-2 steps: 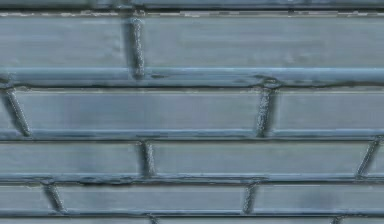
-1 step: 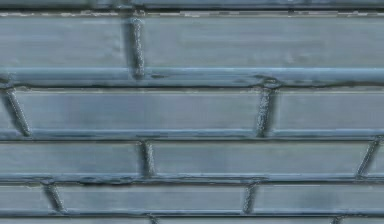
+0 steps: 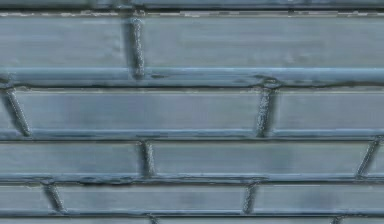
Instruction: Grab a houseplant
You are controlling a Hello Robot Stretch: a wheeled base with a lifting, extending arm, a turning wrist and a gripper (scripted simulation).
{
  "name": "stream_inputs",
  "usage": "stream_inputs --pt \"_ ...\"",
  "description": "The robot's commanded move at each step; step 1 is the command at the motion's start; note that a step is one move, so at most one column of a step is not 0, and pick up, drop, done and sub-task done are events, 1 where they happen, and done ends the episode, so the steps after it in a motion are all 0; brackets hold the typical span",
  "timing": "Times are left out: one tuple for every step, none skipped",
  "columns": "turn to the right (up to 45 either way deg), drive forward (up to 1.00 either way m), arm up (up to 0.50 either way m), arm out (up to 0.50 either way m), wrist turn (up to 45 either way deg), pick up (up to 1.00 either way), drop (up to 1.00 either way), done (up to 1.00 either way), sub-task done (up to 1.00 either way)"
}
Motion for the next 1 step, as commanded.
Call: stream_inputs --pt "0.0 0.00 0.00 0.00 45.0 0.00 0.00 0.00 0.00"
